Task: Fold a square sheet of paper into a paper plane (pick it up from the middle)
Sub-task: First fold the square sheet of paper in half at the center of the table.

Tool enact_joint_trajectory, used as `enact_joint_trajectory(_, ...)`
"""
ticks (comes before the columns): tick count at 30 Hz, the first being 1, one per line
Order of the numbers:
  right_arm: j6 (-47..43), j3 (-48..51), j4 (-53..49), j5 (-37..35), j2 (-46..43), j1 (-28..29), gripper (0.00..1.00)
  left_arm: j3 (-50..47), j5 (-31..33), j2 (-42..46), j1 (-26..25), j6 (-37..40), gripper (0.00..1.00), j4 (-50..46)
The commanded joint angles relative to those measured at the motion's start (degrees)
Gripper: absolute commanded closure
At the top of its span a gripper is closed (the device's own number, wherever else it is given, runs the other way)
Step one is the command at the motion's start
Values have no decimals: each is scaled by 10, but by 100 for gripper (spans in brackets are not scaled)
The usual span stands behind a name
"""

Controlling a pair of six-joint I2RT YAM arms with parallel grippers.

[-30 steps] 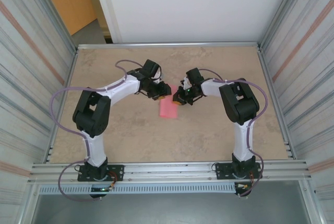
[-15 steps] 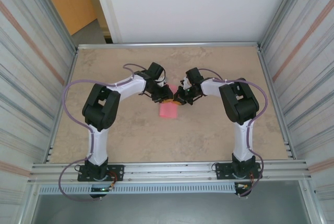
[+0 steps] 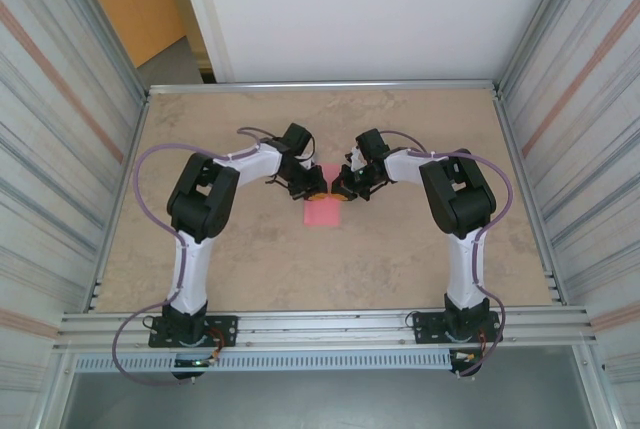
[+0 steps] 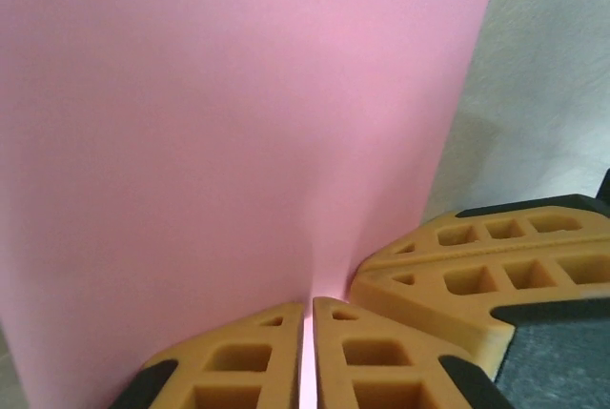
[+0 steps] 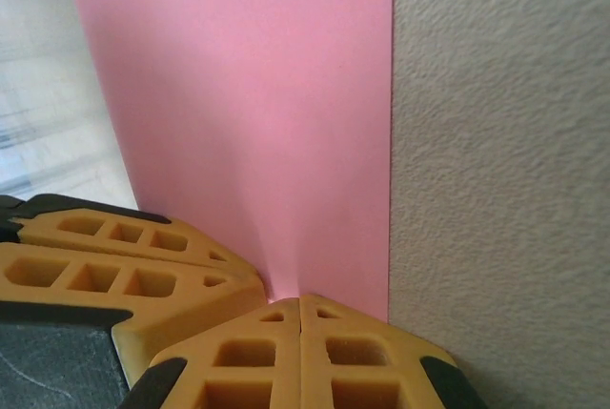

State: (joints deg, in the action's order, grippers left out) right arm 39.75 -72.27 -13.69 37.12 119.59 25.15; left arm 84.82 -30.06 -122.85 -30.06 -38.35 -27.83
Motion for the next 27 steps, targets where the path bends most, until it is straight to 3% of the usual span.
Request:
enact_joint_trajectory(1,-18,31,-113,-97,56,-1,94,-1,10,-13,0,17,89,-6)
enact_joint_trajectory(18,-54,43,-150,-142,87,-26,95,-102,-31,24,60,40,88,15)
enact_joint_trajectory(27,-56,38,-150,-136,86,-27,95,-142,-29,120,97,53,88,32)
